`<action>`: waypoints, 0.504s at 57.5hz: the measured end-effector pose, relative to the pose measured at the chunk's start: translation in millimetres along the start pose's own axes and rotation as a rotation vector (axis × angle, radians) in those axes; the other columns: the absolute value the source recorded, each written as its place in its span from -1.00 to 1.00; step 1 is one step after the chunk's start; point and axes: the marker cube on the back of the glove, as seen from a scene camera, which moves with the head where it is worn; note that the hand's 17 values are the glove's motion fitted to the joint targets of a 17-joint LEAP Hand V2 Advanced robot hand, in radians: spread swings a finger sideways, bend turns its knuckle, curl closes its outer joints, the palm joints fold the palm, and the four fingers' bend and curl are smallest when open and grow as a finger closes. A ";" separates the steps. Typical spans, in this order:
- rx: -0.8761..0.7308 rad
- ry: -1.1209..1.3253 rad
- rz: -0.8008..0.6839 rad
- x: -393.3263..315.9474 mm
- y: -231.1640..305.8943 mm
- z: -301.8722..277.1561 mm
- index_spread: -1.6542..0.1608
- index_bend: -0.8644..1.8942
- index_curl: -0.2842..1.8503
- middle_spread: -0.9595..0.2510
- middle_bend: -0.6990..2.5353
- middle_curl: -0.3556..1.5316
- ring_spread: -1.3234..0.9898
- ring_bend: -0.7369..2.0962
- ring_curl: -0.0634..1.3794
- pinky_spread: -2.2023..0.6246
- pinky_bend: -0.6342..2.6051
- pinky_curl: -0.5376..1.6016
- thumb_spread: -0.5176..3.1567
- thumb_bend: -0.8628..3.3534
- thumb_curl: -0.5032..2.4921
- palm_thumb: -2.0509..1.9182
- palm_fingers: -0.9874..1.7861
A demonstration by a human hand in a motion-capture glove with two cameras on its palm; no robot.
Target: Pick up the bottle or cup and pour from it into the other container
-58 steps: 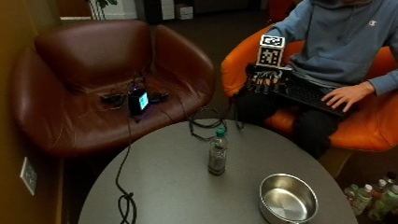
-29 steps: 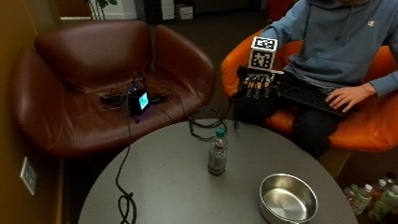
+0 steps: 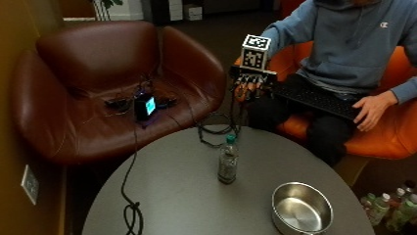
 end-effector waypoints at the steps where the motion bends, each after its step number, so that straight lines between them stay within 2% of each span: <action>1: 0.001 -0.003 0.001 3.5 -0.7 0.8 0.38 -0.28 -0.55 0.45 -0.45 -0.32 0.09 -0.20 -0.56 0.74 -0.28 -0.19 -0.15 -0.60 -0.45 0.33 -0.17; 29: 0.023 -0.087 0.008 66.7 -4.6 30.9 0.38 -0.28 -0.54 0.43 -0.45 -0.29 0.08 -0.20 -0.53 0.74 -0.29 -0.18 -0.15 -0.60 -0.43 0.35 -0.16</action>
